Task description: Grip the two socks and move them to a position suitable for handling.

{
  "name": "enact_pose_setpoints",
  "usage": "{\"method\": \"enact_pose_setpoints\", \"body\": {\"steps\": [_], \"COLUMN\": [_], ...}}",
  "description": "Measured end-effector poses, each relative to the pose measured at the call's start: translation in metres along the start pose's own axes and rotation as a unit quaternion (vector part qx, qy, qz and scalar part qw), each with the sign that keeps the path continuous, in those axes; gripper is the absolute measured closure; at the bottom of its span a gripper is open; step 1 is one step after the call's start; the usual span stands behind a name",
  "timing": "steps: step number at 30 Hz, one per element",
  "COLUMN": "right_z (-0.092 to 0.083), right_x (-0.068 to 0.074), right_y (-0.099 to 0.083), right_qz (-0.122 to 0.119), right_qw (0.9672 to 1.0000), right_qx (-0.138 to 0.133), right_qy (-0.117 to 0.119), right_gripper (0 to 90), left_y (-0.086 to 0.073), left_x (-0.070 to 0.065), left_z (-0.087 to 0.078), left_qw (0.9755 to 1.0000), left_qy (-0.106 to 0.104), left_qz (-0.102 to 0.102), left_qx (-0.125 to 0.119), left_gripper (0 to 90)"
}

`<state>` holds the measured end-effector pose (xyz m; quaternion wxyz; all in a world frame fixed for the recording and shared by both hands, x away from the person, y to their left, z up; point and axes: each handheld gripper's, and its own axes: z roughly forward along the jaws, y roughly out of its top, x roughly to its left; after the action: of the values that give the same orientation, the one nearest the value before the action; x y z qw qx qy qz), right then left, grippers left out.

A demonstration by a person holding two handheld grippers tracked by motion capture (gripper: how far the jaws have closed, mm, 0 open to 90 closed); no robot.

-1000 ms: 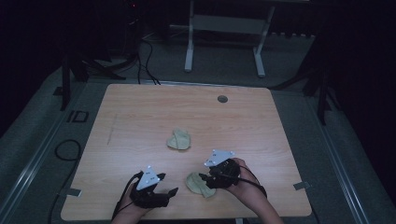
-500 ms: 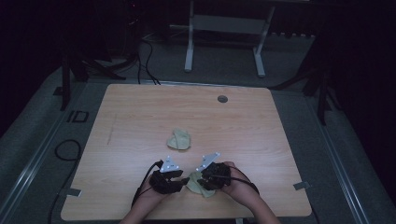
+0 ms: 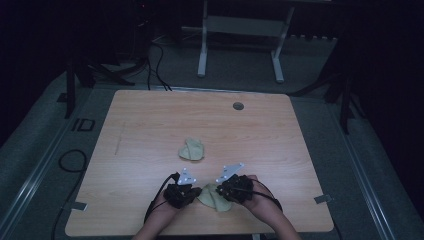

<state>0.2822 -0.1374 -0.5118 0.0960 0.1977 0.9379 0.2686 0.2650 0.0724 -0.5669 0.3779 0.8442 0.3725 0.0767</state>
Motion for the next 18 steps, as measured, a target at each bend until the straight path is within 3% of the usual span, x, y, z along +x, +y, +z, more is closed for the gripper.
{"method": "enact_pose_setpoints", "body": {"steps": [4, 7, 10, 13, 18], "right_z": [-0.017, -0.042, -0.054, -0.060, -0.056], "right_x": [-0.003, -0.010, -0.013, -0.019, -0.025], "right_y": [-0.003, -0.015, -0.026, -0.041, -0.065], "right_qz": [0.014, 0.050, 0.075, 0.102, 0.139], "right_qw": [0.9995, 0.9966, 0.9941, 0.9904, 0.9870], "right_qx": [-0.019, -0.044, -0.052, -0.047, -0.036], "right_qy": [-0.019, -0.049, -0.058, -0.080, -0.072], "right_gripper": [84.5, 84.4, 84.3, 84.3, 83.7], "left_y": [0.000, -0.001, -0.002, -0.003, -0.005], "left_x": [-0.001, -0.003, -0.004, -0.007, -0.013], "left_z": [-0.001, -0.003, -0.004, -0.005, -0.005], "left_qw": [1.0000, 0.9999, 0.9998, 0.9997, 0.9997], "left_qy": [0.005, 0.006, 0.011, 0.020, 0.018], "left_qz": [0.000, -0.008, -0.013, -0.010, -0.013], "left_qx": [0.004, 0.006, 0.008, 0.011, 0.012], "left_gripper": [88.4, 88.5, 88.5, 88.4, 88.5]}}
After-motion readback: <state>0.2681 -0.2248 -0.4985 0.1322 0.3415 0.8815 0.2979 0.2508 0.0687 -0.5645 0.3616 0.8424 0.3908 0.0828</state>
